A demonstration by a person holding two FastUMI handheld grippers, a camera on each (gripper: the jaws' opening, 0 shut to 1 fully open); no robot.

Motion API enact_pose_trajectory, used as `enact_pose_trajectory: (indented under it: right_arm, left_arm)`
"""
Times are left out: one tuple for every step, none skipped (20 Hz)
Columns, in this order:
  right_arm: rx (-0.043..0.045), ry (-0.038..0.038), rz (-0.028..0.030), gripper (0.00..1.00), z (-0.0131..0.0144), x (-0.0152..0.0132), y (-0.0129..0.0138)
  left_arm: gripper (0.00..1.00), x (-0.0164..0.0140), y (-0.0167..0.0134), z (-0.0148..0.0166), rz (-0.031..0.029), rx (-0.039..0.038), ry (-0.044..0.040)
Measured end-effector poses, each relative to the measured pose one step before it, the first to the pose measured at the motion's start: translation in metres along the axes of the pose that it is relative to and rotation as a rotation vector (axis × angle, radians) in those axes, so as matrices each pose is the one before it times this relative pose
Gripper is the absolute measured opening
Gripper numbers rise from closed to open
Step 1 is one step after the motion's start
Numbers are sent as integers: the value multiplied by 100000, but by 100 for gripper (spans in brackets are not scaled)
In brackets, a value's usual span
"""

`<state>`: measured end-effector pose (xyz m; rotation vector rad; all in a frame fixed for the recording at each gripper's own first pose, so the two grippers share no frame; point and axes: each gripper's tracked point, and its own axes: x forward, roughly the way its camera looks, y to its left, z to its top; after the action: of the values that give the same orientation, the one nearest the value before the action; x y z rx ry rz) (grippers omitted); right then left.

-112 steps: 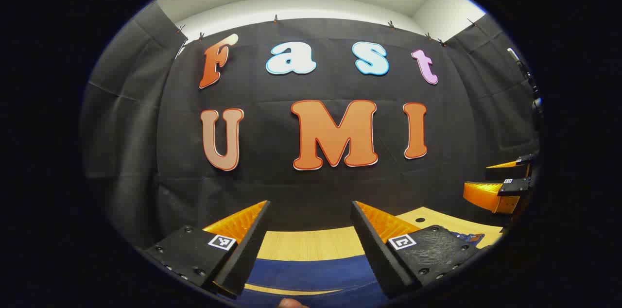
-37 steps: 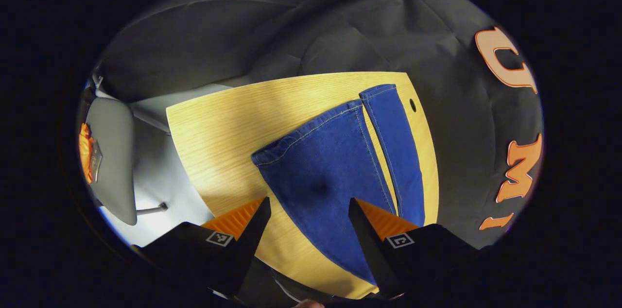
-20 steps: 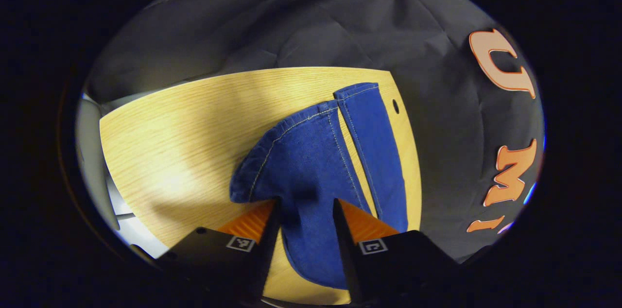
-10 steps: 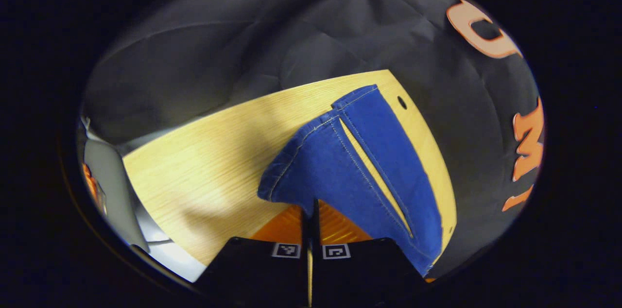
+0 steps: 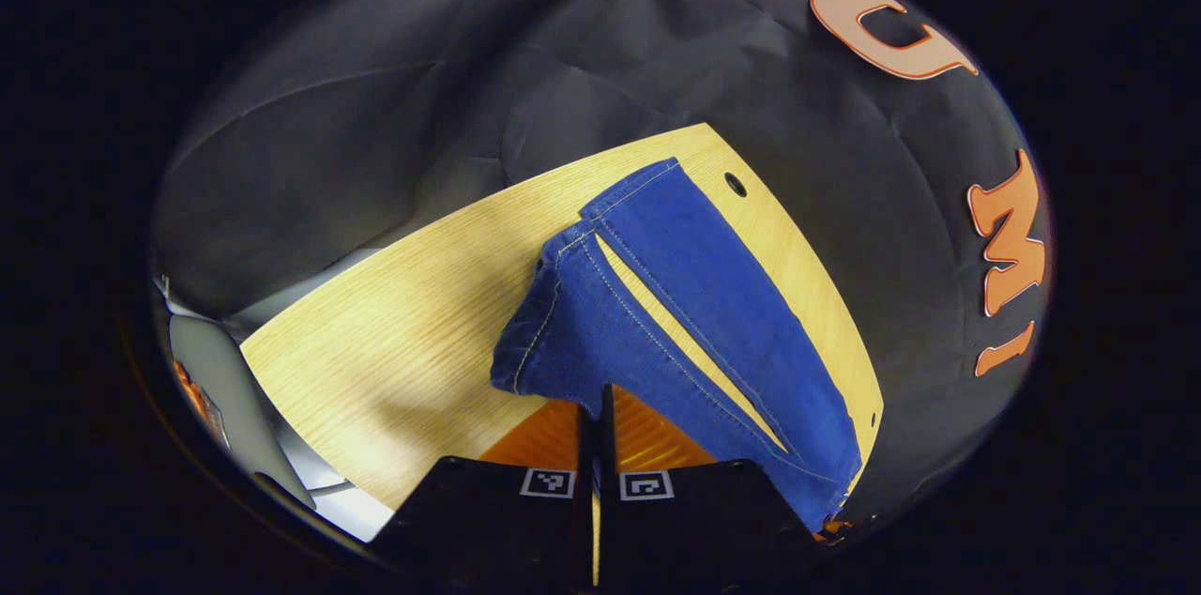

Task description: Grasp the waist and the cuffs of the jeans and fold them to make the two legs overlap; first hold the waist and fold one-third of the jeans toward the cuffs, then hold the cuffs and fold the remaining one-third in the same direction to finish folding.

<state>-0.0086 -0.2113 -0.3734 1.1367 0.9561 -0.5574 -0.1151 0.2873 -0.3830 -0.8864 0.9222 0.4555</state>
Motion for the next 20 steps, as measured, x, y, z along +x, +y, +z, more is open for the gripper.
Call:
enact_pose_trajectory:
  right_arm:
    - [5129,-362,3384,20,146,-145,423]
    - [5016,-612,3814,13,119,-627,553]
    - [1756,-150,3090,17,-61,-51,661]
    - [-740,-94,1194,12,19,-528,577]
    - [-388,-1036,603,12,301,-457,586]
    - [311,-293,3398,12,52,-511,1470]
    - [465,-762,2356,11,89,-581,1189]
    - [76,-715,2598,8,100,-595,1379]
    - [-290,-251,1471,8,35,-303,1249]
    - [-345,-513,1357,8,13,-179,1017]
    - [222,-363,1151,7,161,38,1005]
    - [-249,-713,553,7,222,276,762]
    - [-524,-795,413,7,38,130,849]
    - [-943,-57,492,7,-153,69,676]
    - [-345,-792,484,6,117,-117,753]
    - [-429,-492,-553,7,22,219,373]
    - [932,24,-441,7,26,108,327]
    - [157,-307,52,7,-52,223,560]
    - [720,-1241,208,7,133,90,450]
    - [518,-1305,654,7,234,92,563]
  left_arm:
    - [3,-298,-380,411,-1586,-140,-1025]
    - [3,-182,-575,361,-2160,-352,-479]
    - [3,-191,-538,525,-1497,400,-727]
    - [3,-207,-439,39,-1120,1122,-74]
    - [3,-173,-645,308,-1653,654,-105]
    - [0,-290,-529,342,-1271,1589,23]
    - [3,-77,-457,351,-1258,1197,-226]
    - [3,-242,-765,520,-1720,291,-432]
    - [0,16,-790,515,-2037,-550,-644]
    - [2,-236,-810,703,-1800,-447,-364]
    - [3,193,-607,710,-1831,358,-223]
    - [3,211,-204,578,-409,958,-110]
    - [3,308,-411,676,-1070,-616,242]
    - [0,141,-458,578,-857,-411,115]
    - [2,239,-349,532,-1140,165,484]
    - [2,408,-231,300,-405,1387,559]
    - [2,407,-434,395,-1079,1018,726]
    - [2,173,-436,398,-593,874,781]
    - [2,345,-167,514,135,67,290]
    - [3,479,-70,659,71,-211,311]
